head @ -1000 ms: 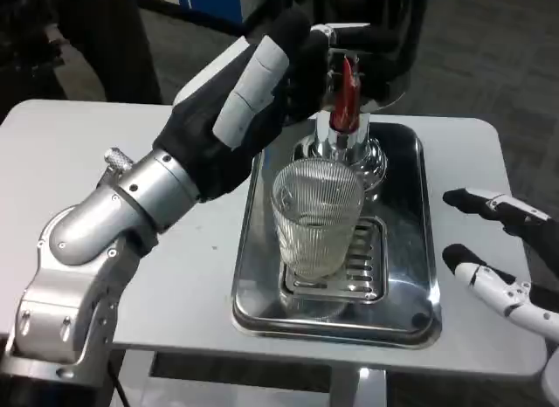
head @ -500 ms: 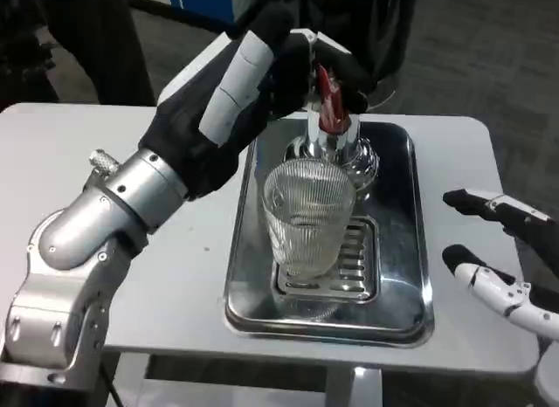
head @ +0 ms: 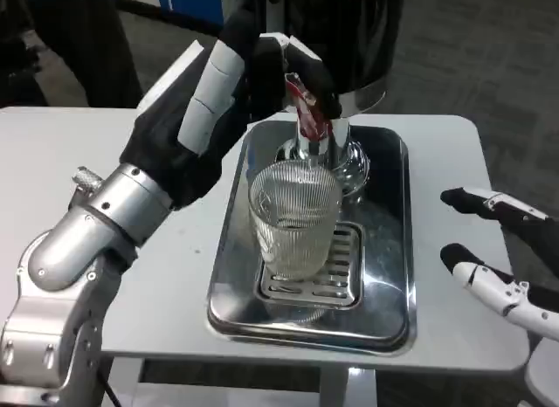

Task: Grasp the cup under the faucet to collect the drink, then remove the cup.

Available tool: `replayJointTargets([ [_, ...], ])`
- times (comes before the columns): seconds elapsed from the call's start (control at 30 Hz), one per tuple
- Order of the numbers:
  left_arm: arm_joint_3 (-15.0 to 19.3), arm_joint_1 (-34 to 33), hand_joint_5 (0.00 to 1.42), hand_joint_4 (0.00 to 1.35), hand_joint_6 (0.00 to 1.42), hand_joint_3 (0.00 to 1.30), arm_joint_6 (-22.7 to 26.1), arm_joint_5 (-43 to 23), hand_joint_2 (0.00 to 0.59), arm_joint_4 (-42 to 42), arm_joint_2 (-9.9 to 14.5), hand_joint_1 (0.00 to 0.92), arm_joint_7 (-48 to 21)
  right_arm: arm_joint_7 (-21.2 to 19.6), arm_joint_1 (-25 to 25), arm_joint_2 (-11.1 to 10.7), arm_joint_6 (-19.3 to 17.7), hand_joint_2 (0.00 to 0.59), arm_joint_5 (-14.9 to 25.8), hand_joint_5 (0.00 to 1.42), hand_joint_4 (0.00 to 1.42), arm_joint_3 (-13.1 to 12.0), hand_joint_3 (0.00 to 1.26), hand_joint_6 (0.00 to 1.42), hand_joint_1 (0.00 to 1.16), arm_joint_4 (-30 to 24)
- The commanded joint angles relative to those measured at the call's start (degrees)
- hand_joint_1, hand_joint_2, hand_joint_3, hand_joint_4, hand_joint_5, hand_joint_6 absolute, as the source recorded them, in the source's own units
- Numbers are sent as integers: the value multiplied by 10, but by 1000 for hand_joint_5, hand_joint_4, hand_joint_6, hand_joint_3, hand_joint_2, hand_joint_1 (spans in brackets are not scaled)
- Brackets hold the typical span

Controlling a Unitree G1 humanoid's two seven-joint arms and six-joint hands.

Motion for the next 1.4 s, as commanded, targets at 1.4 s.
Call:
replayJointTargets([
  [1.4, -14, 80, 578, 776, 371, 884, -159, 130, 55, 5, 38, 0, 40, -4, 7, 0, 0, 398, 1, 122, 171, 7, 205, 116, 349, -13],
])
